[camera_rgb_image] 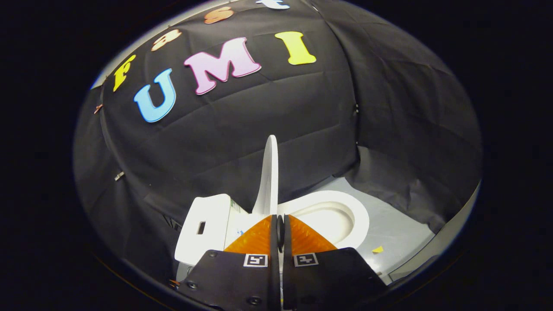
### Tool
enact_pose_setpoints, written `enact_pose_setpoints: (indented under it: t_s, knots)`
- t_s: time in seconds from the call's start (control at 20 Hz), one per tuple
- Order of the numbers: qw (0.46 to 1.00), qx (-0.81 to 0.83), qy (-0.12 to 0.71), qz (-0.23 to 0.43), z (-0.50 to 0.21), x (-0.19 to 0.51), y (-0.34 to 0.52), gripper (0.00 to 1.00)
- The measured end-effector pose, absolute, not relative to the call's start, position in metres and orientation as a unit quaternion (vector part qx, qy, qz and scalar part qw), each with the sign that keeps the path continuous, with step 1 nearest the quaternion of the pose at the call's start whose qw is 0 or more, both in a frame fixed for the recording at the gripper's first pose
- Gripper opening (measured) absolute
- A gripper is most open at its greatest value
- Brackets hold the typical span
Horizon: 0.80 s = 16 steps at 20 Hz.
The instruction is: Open the toilet lid.
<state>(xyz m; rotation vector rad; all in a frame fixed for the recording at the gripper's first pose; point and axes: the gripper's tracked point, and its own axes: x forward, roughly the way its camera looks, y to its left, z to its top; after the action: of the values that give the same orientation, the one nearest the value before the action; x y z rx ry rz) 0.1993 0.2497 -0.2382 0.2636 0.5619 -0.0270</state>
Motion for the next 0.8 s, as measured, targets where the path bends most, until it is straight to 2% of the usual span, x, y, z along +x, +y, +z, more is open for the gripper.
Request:
enact_pose_setpoints:
  t_s: [0.8]
  knots:
    - [0.974,-0.028,0.222,0.035,-0.218,0.183,0.426,0.10]
